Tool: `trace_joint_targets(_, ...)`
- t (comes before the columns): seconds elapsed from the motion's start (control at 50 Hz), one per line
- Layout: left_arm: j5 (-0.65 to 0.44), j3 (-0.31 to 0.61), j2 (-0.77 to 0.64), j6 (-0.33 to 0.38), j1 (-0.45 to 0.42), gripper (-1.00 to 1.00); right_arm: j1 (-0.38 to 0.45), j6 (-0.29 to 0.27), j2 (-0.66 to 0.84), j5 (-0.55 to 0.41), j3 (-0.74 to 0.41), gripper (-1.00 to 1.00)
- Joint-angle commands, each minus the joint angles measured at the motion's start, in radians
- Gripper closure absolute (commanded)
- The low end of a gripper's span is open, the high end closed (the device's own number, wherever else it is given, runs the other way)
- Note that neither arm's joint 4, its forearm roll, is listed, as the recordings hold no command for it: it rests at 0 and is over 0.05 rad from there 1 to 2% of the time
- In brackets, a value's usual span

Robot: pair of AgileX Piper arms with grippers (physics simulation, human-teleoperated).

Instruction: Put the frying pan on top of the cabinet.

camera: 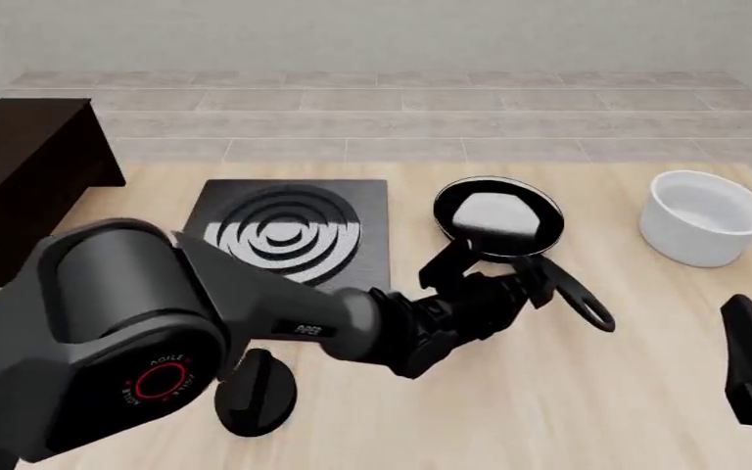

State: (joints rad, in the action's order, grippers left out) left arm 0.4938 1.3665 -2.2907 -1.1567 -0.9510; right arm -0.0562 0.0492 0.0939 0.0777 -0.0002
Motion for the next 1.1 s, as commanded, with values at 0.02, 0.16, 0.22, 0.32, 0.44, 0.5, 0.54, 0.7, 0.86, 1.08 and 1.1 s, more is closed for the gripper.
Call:
trace_joint_targets(0.02, -0.015, 0.053, -0.049, -0.006, -0.011, -1.0, -0.006, 0.008, -0.004, 0.0, 0.0, -1.0)
trace_joint_targets(0.16, -0.02, 0.083, -0.072, -0.007, -0.014, -1.0, -0.009, 0.015, 0.011, 0.012, 0.0, -1.0)
trace_joint_targets(0.22, -0.023, 0.089, -0.072, -0.004, -0.016, -1.0, -0.007, 0.016, 0.011, 0.013, 0.0, -1.0)
trace_joint_targets(0.32, -0.032, 0.109, -0.082, -0.005, -0.02, -1.0, -0.009, 0.019, 0.014, 0.016, 0.0, -1.0)
trace_joint_targets(0.44, -0.044, 0.141, -0.104, 0.001, -0.023, -1.0, -0.01, 0.021, 0.013, 0.016, 0.0, -1.0)
trace_joint_targets(0.5, -0.05, 0.158, -0.116, 0.005, -0.026, -1.0, -0.01, 0.023, 0.014, 0.016, 0.0, -1.0)
trace_joint_targets(0.54, -0.057, 0.173, -0.128, 0.002, -0.022, -1.0, -0.011, 0.024, 0.018, 0.019, 0.0, -1.0)
trace_joint_targets(0.7, -0.053, 0.19, -0.146, -0.005, -0.027, -1.0, -0.013, 0.028, 0.018, 0.018, 0.0, -1.0)
trace_joint_targets(0.86, -0.059, 0.216, -0.163, -0.004, -0.031, -1.0, -0.017, 0.031, 0.018, 0.018, 0.0, -1.0)
trace_joint_targets(1.08, -0.058, 0.252, -0.184, -0.008, -0.047, -1.0, -0.018, 0.033, 0.025, 0.023, 0.0, -1.0)
trace_joint_targets(1.1, -0.059, 0.257, -0.187, -0.007, -0.047, -1.0, -0.019, 0.034, 0.026, 0.024, 0.0, -1.0)
